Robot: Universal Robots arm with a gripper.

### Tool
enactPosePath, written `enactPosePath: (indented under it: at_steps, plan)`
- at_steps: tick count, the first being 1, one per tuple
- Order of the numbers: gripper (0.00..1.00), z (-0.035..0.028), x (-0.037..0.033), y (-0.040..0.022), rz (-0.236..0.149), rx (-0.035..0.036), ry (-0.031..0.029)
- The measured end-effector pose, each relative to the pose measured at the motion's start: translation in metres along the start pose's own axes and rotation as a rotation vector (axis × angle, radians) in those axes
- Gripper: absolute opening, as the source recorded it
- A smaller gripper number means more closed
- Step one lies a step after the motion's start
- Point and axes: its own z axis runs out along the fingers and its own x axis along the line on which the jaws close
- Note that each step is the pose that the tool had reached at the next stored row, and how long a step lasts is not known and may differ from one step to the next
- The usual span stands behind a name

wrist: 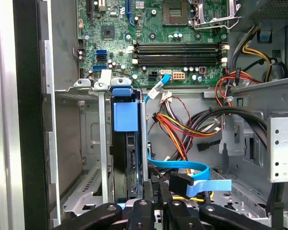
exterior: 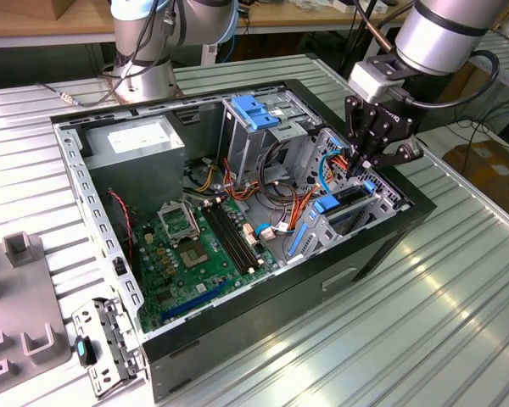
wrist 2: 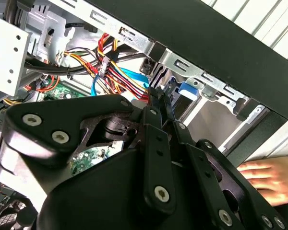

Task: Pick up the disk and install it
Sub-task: 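Insert the first disk wire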

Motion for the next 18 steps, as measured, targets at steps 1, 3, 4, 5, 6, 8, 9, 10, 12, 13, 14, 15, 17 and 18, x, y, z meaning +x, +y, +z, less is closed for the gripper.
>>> enactPosePath:
  at_steps: [1, 3, 4, 5, 6, 8, 9, 10, 12, 13, 14, 15, 17, 18]
  plan:
    - [0.17, 0.0000, 0.0000, 0.0000, 0.000, 0.0000, 0.0000]
    - [0.17, 0.0000, 0.0000, 0.0001, 0.000, 0.0000, -0.0001]
    - [0.17, 0.0000, 0.0000, 0.0003, 0.000, 0.0000, -0.0001]
    - [0.17, 0.0000, 0.0000, 0.0008, 0.003, 0.0001, 0.0000]
    - [0.17, 0.0000, 0.0001, 0.0011, 0.005, 0.0001, 0.0001]
    - [0.17, 0.0002, 0.0033, 0.0011, 0.005, 0.0001, 0.0001]
    - [0.17, 0.0003, 0.0058, 0.0011, 0.005, 0.0002, 0.0002]
    - [0.17, 0.0006, 0.0076, 0.0012, 0.005, 0.0002, 0.0000]
    - [0.17, 0.0017, 0.0097, 0.0015, 0.005, 0.0000, -0.0056]
    - [0.17, 0.0025, 0.0133, 0.0015, 0.005, -0.0001, -0.0075]
    - [0.17, 0.0031, 0.0149, 0.0015, 0.001, -0.0002, -0.0076]
    - [0.17, 0.0034, 0.0159, 0.0016, -0.004, -0.0003, -0.0076]
    - [0.17, 0.0039, 0.0176, 0.0026, -0.017, -0.0007, -0.0081]
    - [0.17, 0.0040, 0.0177, 0.0029, -0.028, -0.0010, -0.0084]
